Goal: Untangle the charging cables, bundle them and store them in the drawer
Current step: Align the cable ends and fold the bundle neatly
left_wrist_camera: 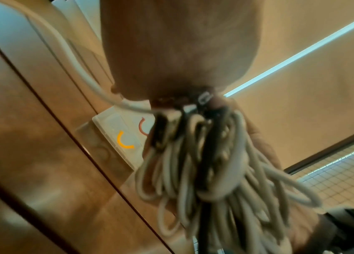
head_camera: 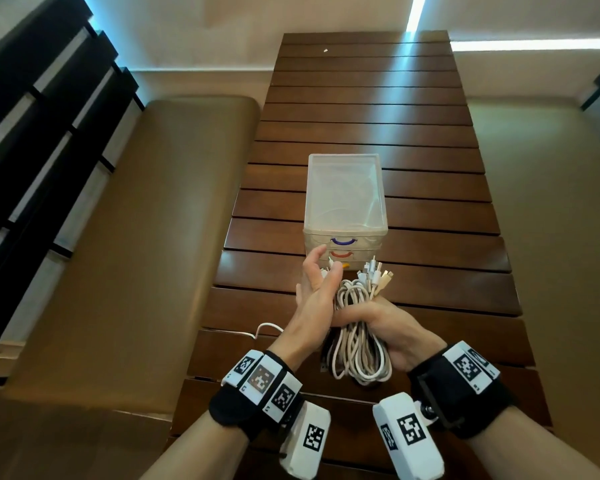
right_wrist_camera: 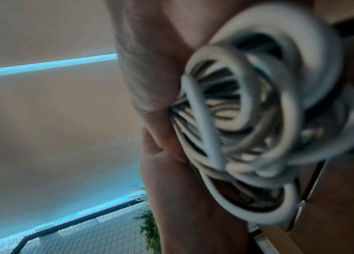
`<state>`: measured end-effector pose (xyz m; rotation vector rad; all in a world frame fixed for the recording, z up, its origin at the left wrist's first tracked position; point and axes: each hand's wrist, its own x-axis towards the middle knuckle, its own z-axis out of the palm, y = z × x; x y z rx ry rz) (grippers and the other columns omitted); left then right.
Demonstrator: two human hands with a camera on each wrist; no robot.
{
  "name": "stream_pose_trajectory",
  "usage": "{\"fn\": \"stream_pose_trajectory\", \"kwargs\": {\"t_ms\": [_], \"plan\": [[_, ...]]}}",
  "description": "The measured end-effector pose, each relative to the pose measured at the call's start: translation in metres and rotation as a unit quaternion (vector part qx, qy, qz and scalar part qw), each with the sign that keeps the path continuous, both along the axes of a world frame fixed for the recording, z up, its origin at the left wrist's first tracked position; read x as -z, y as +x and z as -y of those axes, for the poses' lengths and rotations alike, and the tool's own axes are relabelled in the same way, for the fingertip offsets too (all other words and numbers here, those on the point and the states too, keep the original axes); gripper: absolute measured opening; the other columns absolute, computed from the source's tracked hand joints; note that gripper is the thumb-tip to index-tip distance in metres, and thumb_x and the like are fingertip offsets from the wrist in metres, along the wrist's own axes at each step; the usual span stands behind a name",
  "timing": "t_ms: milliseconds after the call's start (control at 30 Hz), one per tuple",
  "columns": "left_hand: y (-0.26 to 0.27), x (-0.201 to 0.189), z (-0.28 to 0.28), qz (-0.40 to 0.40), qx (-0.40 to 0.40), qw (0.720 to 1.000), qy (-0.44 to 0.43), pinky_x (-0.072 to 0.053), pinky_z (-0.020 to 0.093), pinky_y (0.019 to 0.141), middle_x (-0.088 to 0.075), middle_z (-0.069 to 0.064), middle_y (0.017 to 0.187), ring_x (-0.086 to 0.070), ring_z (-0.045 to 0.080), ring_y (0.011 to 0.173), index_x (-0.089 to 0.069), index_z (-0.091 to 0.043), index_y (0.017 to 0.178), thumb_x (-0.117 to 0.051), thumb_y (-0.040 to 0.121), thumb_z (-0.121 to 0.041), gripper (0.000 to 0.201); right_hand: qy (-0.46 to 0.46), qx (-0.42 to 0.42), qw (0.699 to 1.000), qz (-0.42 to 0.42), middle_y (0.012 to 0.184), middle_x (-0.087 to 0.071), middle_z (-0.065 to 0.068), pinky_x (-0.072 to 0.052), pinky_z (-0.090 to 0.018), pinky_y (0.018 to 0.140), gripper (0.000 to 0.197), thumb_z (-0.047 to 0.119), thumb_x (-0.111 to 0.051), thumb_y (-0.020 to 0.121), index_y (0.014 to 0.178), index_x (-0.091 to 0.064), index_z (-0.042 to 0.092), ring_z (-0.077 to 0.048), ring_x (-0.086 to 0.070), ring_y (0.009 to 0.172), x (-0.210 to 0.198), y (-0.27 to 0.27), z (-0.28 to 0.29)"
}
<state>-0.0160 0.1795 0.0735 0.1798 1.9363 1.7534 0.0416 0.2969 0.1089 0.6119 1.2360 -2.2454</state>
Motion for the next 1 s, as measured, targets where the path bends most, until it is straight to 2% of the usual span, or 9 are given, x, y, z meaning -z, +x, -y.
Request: {"fn": "stream_pose_trajectory", "kwargs": {"t_ms": [100, 200, 267, 567, 733, 800, 867, 933, 1000], "plan": [[-0.005, -0.003, 0.004, 0.007, 0.070, 0.997, -0.032, -0.018, 0.051, 0.122, -0.036, -0.020, 0.146, -0.031, 0.013, 0.144, -0.026, -0.081, 0.111, -0.030, 0.083, -0.078, 0.029, 0.040, 0.028, 0.999, -0.022, 0.086, -0.067, -0.027, -0.061, -0.046, 0.067, 0.025, -0.016, -0.059, 0.080, 0.101, -0.066, -0.005, -0.038, -0.069, 0.071, 0.006, 0.002, 0.006], [-0.007, -0.002, 0.007, 0.023, 0.090, 0.995, -0.017, -0.027, 0.049, 0.120, -0.036, -0.007, 0.153, -0.038, 0.014, 0.141, -0.027, -0.063, 0.128, -0.036, 0.085, -0.071, 0.045, 0.110, 0.031, 0.992, -0.054, 0.087, -0.069, -0.029, -0.060, -0.052, 0.074, 0.029, -0.017, -0.061, 0.075, 0.100, -0.066, -0.004, -0.044, -0.069, 0.077, 0.010, 0.001, 0.012], [-0.004, 0.000, 0.009, 0.018, 0.094, 0.995, -0.017, -0.029, 0.049, 0.119, -0.037, -0.002, 0.153, -0.040, 0.015, 0.140, -0.025, -0.059, 0.131, -0.037, 0.086, -0.068, 0.047, 0.126, 0.024, 0.990, -0.064, 0.085, -0.070, -0.026, -0.060, -0.048, 0.071, 0.033, -0.017, -0.061, 0.074, 0.104, -0.065, -0.003, -0.041, -0.071, 0.077, 0.011, 0.001, 0.012], [-0.002, -0.002, 0.012, 0.008, 0.123, 0.992, -0.027, -0.030, 0.045, 0.119, -0.033, 0.002, 0.156, -0.039, 0.016, 0.140, -0.023, -0.075, 0.113, -0.031, 0.091, -0.063, 0.026, 0.111, -0.020, 0.992, -0.061, 0.087, -0.069, -0.022, -0.059, -0.041, 0.067, 0.039, -0.019, -0.060, 0.076, 0.113, -0.061, -0.006, -0.032, -0.071, 0.075, 0.011, -0.001, 0.004], [-0.015, -0.001, 0.014, 0.031, 0.137, 0.990, -0.012, -0.029, 0.050, 0.119, -0.036, 0.004, 0.154, -0.042, 0.020, 0.140, -0.026, -0.076, 0.115, -0.036, 0.084, -0.071, 0.033, 0.085, -0.003, 0.994, -0.061, 0.104, -0.066, -0.034, -0.058, -0.051, 0.082, 0.043, -0.013, -0.064, 0.078, 0.119, -0.061, -0.004, -0.047, -0.067, 0.090, 0.014, -0.007, 0.006], [-0.021, -0.002, 0.015, 0.052, 0.131, 0.990, 0.003, -0.032, 0.049, 0.118, -0.045, 0.001, 0.146, -0.048, 0.018, 0.135, -0.029, -0.077, 0.113, -0.040, 0.084, -0.071, 0.032, 0.098, 0.014, 0.993, -0.060, 0.099, -0.067, -0.032, -0.055, -0.055, 0.084, 0.040, -0.010, -0.067, 0.077, 0.116, -0.062, -0.005, -0.045, -0.067, 0.087, 0.016, -0.010, 0.007], [-0.022, -0.008, 0.018, 0.053, 0.120, 0.991, 0.009, -0.035, 0.046, 0.116, -0.048, -0.002, 0.143, -0.050, 0.015, 0.132, -0.026, -0.069, 0.124, -0.038, 0.089, -0.069, 0.036, 0.122, 0.032, 0.990, -0.060, 0.090, -0.066, -0.026, -0.054, -0.055, 0.082, 0.037, -0.004, -0.071, 0.070, 0.106, -0.063, -0.007, -0.039, -0.065, 0.078, 0.016, -0.012, 0.008], [-0.021, -0.015, 0.026, 0.006, 0.077, 0.997, -0.005, -0.042, 0.038, 0.108, -0.055, -0.006, 0.139, -0.056, 0.009, 0.125, -0.028, -0.048, 0.138, -0.034, 0.088, -0.073, 0.056, 0.114, 0.049, 0.990, -0.070, 0.084, -0.063, -0.023, -0.056, -0.048, 0.074, 0.033, -0.001, -0.071, 0.064, 0.096, -0.064, -0.002, -0.034, -0.063, 0.070, 0.014, -0.014, 0.007], [-0.017, -0.022, 0.045, -0.068, -0.039, 0.996, -0.029, -0.047, 0.031, 0.095, -0.068, -0.013, 0.114, -0.063, 0.002, 0.107, -0.052, -0.032, 0.125, -0.040, 0.091, -0.068, 0.051, 0.083, 0.061, 0.992, -0.078, 0.080, -0.060, -0.021, -0.057, -0.041, 0.065, 0.029, -0.003, -0.070, 0.065, 0.092, -0.062, 0.001, -0.031, -0.063, 0.065, 0.012, -0.015, 0.005]]}}
